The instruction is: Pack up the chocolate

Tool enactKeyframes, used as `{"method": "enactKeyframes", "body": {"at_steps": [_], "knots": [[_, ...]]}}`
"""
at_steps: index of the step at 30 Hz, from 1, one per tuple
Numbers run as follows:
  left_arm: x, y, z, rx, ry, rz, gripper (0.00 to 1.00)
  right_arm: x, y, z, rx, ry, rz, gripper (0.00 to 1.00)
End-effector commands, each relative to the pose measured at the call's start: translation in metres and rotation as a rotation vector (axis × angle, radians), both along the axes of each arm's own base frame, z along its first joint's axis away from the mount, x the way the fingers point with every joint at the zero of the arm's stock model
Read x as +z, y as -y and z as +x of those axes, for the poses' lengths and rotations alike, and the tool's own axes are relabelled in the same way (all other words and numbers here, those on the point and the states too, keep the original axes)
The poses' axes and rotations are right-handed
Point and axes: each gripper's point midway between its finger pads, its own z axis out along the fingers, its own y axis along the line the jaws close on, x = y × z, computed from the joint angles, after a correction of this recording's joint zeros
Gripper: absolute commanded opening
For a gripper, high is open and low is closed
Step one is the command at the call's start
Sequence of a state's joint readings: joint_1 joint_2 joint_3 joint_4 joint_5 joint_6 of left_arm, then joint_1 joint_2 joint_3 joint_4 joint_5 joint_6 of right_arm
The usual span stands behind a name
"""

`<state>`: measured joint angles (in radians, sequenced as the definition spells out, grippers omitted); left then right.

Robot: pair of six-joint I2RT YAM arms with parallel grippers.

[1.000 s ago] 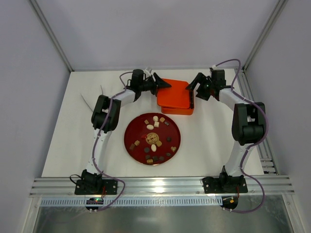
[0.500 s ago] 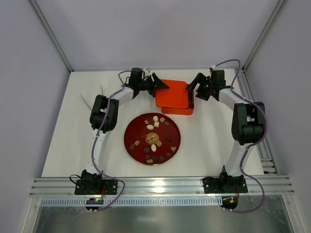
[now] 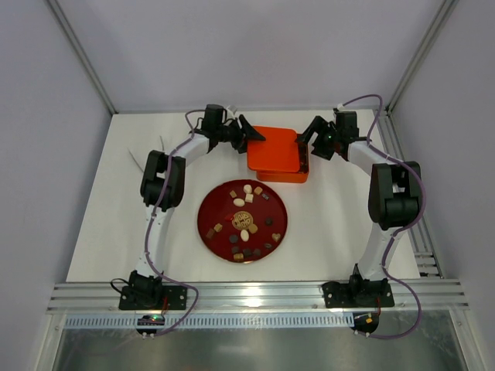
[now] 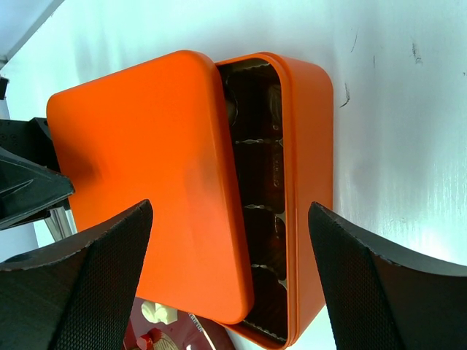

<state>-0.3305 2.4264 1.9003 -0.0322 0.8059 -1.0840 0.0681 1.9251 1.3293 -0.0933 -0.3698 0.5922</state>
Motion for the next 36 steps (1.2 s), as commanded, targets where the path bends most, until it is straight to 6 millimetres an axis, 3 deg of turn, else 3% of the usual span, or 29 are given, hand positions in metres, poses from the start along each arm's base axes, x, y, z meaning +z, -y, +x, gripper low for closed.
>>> {"method": "enactKeyframes", "body": {"at_steps": [1, 25, 36], "knots": [[0.044, -0.005, 0.001, -0.024, 0.078, -0.013, 0.54, 0.004, -0.004, 0.005, 0.015, 0.037, 0.005, 0.87], [-0.01, -0.017, -0.002, -0.054, 0.011, 0.152, 0.54, -0.006, -0.014, 0.007, 0.043, 0.02, 0.009, 0.84], [-0.012, -0.017, 0.001, -0.06, 0.025, 0.182, 0.54, -0.009, -0.019, 0.007, 0.052, 0.015, 0.01, 0.84]]}}
